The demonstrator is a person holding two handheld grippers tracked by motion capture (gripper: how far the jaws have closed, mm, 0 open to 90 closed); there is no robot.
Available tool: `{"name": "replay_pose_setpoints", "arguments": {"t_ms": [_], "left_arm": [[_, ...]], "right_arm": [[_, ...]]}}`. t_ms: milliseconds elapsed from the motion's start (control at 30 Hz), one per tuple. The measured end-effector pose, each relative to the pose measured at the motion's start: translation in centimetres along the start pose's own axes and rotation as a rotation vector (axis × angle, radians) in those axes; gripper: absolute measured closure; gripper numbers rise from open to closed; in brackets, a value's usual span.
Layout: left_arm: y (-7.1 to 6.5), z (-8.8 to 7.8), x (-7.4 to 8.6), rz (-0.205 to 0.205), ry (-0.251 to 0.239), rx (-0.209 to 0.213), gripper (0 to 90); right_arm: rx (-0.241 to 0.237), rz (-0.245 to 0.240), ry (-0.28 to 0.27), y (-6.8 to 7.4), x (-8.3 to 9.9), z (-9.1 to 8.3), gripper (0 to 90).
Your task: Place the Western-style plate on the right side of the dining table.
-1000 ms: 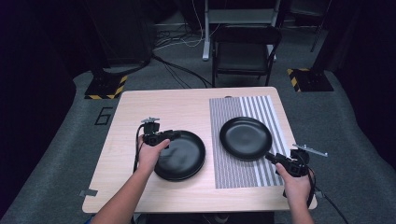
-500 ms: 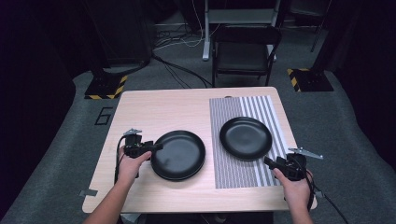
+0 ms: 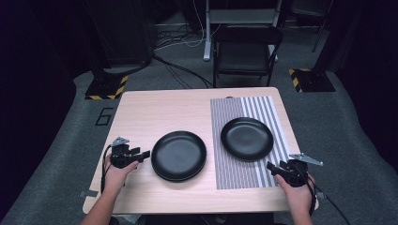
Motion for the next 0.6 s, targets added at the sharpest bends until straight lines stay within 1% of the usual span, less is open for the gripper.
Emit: {"name": "replay_pose_setpoints", "arguments": {"t_ms": [67,100,133,167,233,300,333,367,433,567,600], "left_arm": [[0.5,-0.1,0.2,-0.015,-0.011,0.002,40.0],[0.7,-0.2,0.2,-0.030,-0.010,0.008,40.0],[0.9,-0.3,0.2,-0.039,-0.017,0.010,40.0],[1.1,-0.2,0.2,-0.040,-0.027,0.006,40.0],[1.5,-0.3,0.3,-0.043,-0.019,0.004,40.0],[1.9,-0.2,0.5,-0.047,-0.019,-0.008,40.0],[2.0,-0.2,0.6,-0.055,-0.012,-0.017,40.0],[2.3,-0.2,0.6,-0.046,-0.011,-0.032,40.0],[2.8,-0.1,0.8,-0.045,-0.005,-0.045,40.0],[3.9,-0.3,0.9,-0.068,-0.002,-0.068,39.2],[4.1,-0.3,0.9,-0.071,-0.008,-0.072,39.0]], "right_arm": [[0.004,-0.010,0.001,-0.1,0.2,0.1,39.7],[0.002,0.002,-0.001,-0.2,0.3,0.1,39.7],[0.002,0.003,-0.008,-0.3,0.3,0.2,39.7],[0.009,0.004,-0.008,-0.4,0.3,0.2,39.7],[0.012,0.003,-0.007,-0.6,0.4,0.3,39.7],[0.022,0.004,-0.006,-1.0,0.5,0.4,39.7],[0.023,0.007,-0.005,-1.2,0.5,0.5,39.7],[0.023,0.015,-0.004,-1.4,0.6,0.5,39.7],[0.032,0.021,-0.008,-1.8,0.5,0.6,39.7],[0.050,0.029,-0.024,-2.5,0.3,0.7,38.3],[0.055,0.031,-0.028,-2.7,0.3,0.8,38.3]]}}
Point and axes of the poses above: each handheld gripper's, and its own axes: z roughly forward along the jaws, x roughly out of its underside, y roughly to its left, the point moved 7 cm from there along z, roughly forward along the jaws, and after that the axes turned 3 degrees about x, right-handed, at the moved point
